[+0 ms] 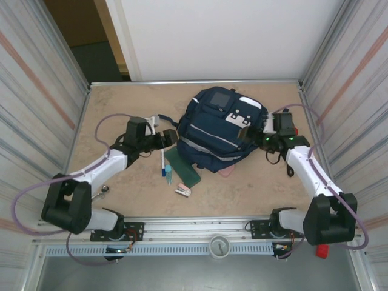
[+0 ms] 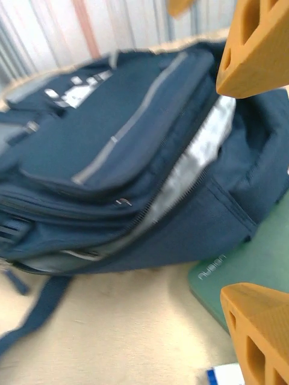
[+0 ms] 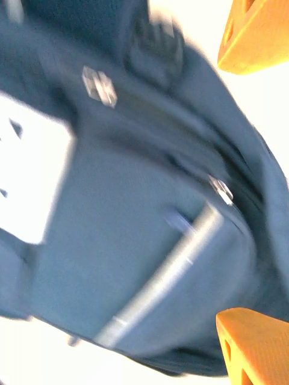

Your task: Pack the student bag

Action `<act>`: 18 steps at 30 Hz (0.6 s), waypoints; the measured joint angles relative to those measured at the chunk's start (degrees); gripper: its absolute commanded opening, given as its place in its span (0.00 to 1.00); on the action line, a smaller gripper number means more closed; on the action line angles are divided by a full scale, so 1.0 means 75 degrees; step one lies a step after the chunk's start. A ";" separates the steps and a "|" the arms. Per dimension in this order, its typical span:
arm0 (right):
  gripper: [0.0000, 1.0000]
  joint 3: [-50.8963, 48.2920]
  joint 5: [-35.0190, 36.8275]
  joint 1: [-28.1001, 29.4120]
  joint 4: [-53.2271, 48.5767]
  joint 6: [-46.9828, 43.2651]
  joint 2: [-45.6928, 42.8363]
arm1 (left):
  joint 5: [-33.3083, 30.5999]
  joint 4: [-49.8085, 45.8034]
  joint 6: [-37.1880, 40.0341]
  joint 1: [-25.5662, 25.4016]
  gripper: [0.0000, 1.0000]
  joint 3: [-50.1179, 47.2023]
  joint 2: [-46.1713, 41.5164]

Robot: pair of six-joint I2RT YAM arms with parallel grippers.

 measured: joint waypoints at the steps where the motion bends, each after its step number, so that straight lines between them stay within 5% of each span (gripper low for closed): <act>1: 1.00 0.0000 0.0119 -0.0245 0.0117 0.0149 0.0160 | 0.0000 -0.0082 0.0050 -0.0102 0.81 0.0070 0.0201; 9: 0.86 0.0659 -0.0219 -0.0495 0.1113 0.1370 0.2970 | 0.0408 -0.0181 0.0073 -0.1096 0.79 0.0941 0.1737; 18: 0.84 0.4368 -0.0321 0.0306 0.1107 0.1064 0.5490 | 0.0822 -0.0239 -0.0291 -0.2398 0.76 0.2850 0.3010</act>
